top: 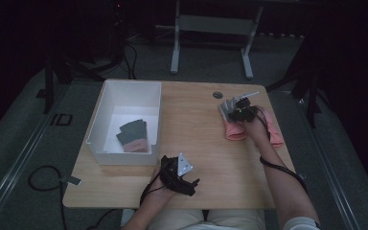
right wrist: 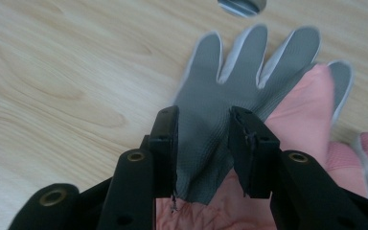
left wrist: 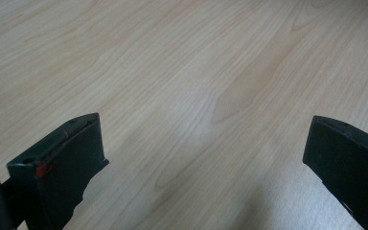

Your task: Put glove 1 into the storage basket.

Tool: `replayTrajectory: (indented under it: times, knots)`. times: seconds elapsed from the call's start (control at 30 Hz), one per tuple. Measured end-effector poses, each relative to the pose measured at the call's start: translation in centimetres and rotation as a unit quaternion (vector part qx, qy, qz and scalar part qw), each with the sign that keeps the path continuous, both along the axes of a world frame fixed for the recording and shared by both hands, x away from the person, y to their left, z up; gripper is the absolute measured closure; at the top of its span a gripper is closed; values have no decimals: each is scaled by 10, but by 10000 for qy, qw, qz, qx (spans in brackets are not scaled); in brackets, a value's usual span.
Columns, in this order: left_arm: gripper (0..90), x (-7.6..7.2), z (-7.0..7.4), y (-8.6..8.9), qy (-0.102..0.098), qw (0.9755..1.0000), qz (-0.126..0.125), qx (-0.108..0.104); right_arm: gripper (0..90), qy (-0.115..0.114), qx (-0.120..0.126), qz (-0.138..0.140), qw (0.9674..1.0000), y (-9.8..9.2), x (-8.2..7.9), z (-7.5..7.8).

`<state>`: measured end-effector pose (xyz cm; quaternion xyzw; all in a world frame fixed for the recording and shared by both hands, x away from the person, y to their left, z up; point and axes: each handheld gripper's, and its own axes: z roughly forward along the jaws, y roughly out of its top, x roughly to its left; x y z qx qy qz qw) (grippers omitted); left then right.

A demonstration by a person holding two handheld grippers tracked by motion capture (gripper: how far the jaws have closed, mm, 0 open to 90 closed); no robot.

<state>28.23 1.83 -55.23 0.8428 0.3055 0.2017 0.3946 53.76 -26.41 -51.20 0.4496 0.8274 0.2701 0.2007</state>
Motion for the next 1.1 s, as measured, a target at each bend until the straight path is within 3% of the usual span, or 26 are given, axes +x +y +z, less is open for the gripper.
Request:
replayTrajectory:
  times: [0.17, 0.37, 0.4, 0.43, 0.47, 0.57, 0.6, 0.7, 0.73, 0.83, 0.87, 0.9, 0.93, 0.97, 1.0, 1.1]
  knots:
    - [2, -3, -4, 2, -10, 10000, 7, -17, 683, 39, -166, -4, 9999, 5, 2, -11]
    - [2, -3, -12, 4, 40, 10000, -16, 3, 808, 191, 91, -320, 9993, 6, 3, -20]
    - [2, -4, -12, 5, -3, 10000, -22, -35, 860, 232, 227, -496, 9982, 4, 3, -18]
    - [2, -4, -12, 5, -3, 10000, -22, -35, 860, 232, 227, -496, 9982, 4, 3, -18]
    - [2, -2, -12, 6, -6, 10000, -23, -64, 881, 272, 399, -617, 9969, 3, 1, -12]
    - [3, -1, -13, 8, -42, 9999, -10, -104, 884, 291, 549, -654, 9959, 4, -4, -6]
    - [2, -1, -14, 8, -66, 9999, -13, -114, 885, 204, 777, -722, 9942, 7, -15, 3]
    - [2, -1, -15, 9, -71, 9999, -38, -126, 886, 70, 991, -757, 9922, 9, -28, 13]
    - [2, -1, -15, 9, -69, 9999, -50, -85, 887, -24, 1175, -768, 9901, 13, -42, 23]
    - [2, -1, -15, 10, -86, 9999, -61, -69, 887, -222, 1208, -793, 9893, 19, -64, 38]
    - [2, -1, -15, 10, -86, 9999, -61, -69, 888, -279, 1301, -849, 9875, 20, -75, 44]
    - [2, -1, -15, 9, -88, 9999, -66, -83, 888, -279, 1301, -849, 9875, 20, -75, 44]
    - [2, -1, -15, 9, -93, 9999, -88, -64, 888, -360, 1318, -852, 9869, 24, -92, 52]
    - [2, -1, -15, 9, -93, 9999, -88, -64, 888, -360, 1318, -852, 9869, 24, -92, 52]
    - [2, -2, -15, 9, -100, 9999, -101, -76, 887, -417, 1379, -844, 9860, 28, -109, 59]
    - [2, -1, -15, 9, -144, 9998, -103, -93, 888, -476, 1443, -841, 9848, 31, -131, 64]
